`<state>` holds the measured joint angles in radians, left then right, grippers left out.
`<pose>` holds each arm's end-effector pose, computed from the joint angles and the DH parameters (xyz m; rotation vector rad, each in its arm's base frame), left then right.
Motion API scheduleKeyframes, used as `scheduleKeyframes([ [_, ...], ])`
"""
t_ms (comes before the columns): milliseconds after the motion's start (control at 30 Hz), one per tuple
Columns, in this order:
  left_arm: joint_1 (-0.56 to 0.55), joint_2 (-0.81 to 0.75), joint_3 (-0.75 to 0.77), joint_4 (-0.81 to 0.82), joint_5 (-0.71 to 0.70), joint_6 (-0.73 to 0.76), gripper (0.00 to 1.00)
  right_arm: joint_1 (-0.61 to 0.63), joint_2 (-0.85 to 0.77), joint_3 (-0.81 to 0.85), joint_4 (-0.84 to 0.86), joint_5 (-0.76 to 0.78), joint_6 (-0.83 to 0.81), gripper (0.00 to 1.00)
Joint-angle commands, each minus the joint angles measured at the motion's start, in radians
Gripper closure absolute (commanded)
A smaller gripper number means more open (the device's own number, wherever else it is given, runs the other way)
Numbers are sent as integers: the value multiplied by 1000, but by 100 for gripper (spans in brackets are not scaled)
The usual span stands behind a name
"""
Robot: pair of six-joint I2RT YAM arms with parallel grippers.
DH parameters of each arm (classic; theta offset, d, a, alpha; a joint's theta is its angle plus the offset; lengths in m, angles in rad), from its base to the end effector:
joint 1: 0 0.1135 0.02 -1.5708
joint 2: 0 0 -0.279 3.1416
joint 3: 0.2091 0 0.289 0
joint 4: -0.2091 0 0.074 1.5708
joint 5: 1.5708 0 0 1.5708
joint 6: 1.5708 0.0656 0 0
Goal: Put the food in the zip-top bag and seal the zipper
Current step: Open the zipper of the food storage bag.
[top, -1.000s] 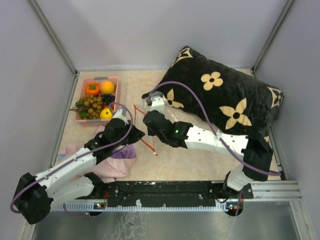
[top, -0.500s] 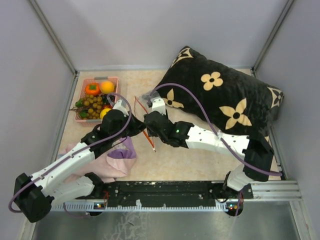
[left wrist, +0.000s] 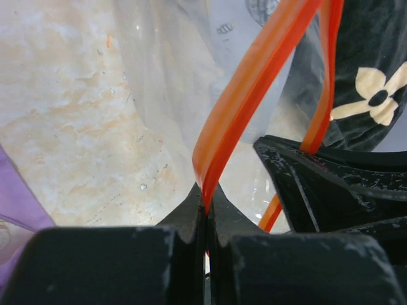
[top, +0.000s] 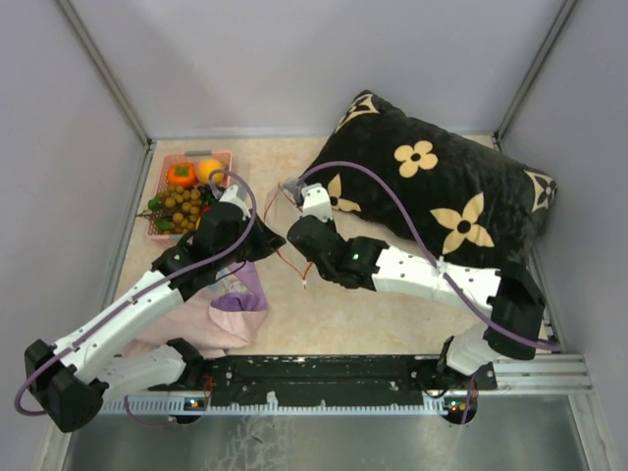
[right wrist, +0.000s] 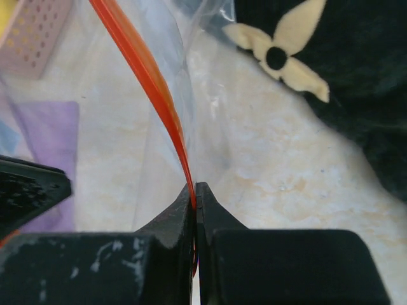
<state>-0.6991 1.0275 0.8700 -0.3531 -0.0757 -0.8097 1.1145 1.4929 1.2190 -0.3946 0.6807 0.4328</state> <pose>0.2221 -0.1803 0.2991 -0.1696 2.1846 -0.8188 0.2066 0.3272 0.2955 -0.3535 2.0477 0.1745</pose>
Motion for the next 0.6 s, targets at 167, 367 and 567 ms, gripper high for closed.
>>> scheduleKeyframes([
  [167,-4,6,137,-247,-160,107,99,-42,-100,140,-95,147,-193,100],
  [367,-4,31,218,-341,-225,157,98,-109,-113,210,-214,75,-211,100],
  [567,-3,46,224,-298,-119,186,100,-130,-148,197,-219,10,-240,99],
])
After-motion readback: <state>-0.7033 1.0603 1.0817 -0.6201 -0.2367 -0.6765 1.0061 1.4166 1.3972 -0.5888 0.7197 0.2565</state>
